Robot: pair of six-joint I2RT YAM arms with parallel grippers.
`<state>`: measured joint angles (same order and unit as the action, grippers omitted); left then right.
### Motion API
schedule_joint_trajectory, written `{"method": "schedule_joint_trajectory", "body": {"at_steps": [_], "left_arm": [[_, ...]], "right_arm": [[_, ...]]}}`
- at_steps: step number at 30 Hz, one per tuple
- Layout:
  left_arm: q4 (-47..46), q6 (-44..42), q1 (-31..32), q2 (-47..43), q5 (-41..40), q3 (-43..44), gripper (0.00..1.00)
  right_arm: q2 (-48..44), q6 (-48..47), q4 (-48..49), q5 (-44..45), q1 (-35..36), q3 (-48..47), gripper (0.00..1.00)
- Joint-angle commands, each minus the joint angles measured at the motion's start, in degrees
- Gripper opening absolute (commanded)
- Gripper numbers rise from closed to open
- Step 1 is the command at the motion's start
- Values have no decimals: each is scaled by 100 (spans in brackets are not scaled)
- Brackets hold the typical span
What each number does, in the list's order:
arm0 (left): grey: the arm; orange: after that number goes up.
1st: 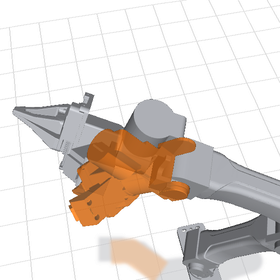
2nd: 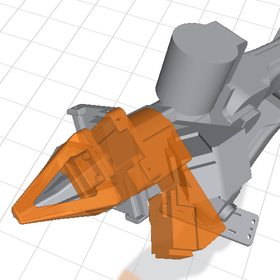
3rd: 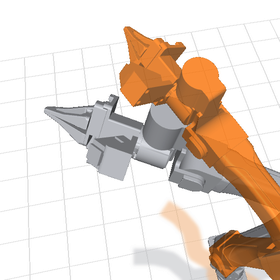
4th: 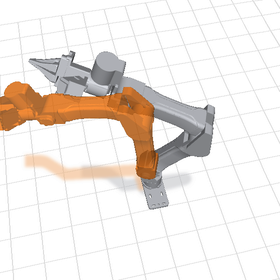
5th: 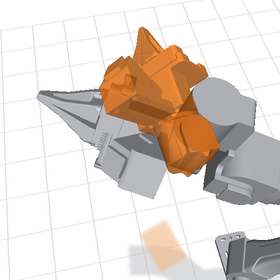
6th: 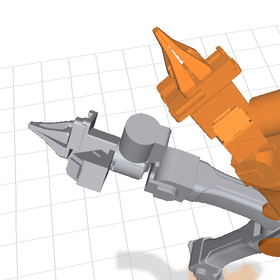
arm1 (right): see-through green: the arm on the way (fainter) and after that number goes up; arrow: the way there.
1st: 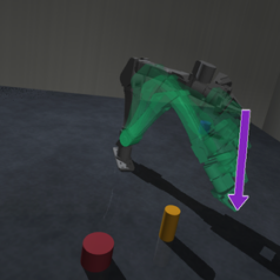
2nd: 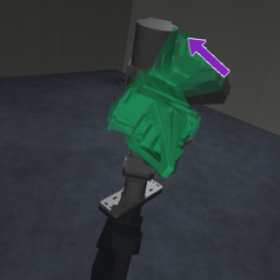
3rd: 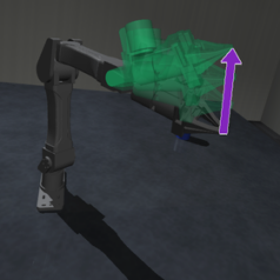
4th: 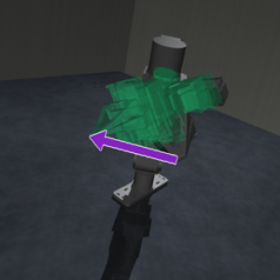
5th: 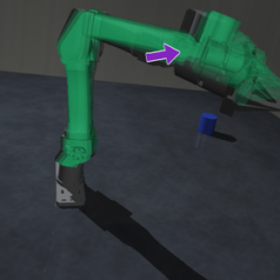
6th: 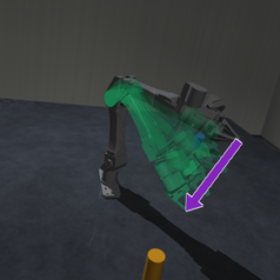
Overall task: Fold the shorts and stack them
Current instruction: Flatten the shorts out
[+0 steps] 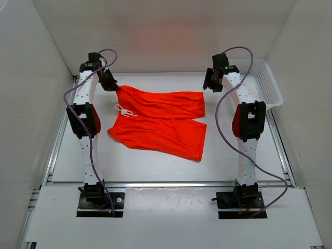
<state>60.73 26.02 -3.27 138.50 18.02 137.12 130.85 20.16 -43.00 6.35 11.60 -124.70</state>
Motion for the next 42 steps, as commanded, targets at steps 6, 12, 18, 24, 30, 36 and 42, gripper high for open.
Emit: {"method": "schedule_joint_trajectory", "body": {"at_steps": [6, 12, 18, 24, 30, 36, 42], "left_arm": [[-202, 17, 72, -24, 158, 113, 10], [-202, 17, 125, -24, 158, -10, 10], [-202, 17, 125, -24, 158, -62, 10], [-202, 17, 125, -24, 158, -63, 10], [-202, 17, 125, -24, 105, -63, 10], [-149, 17, 125, -24, 105, 130, 10], [-149, -36, 125, 28, 105, 236, 10]], "right_arm": [[11, -171, 38, -477, 238, 500, 52], [450, -223, 38, -862, 361, 298, 52], [855, -223, -173, -1013, 466, 86, 50], [916, -223, -173, -961, 466, 87, 31], [486, -30, 2, -250, 466, 192, 0], [-15, 23, 257, 560, 405, 245, 0], [195, 23, 310, 473, 229, -395, 1]]}}
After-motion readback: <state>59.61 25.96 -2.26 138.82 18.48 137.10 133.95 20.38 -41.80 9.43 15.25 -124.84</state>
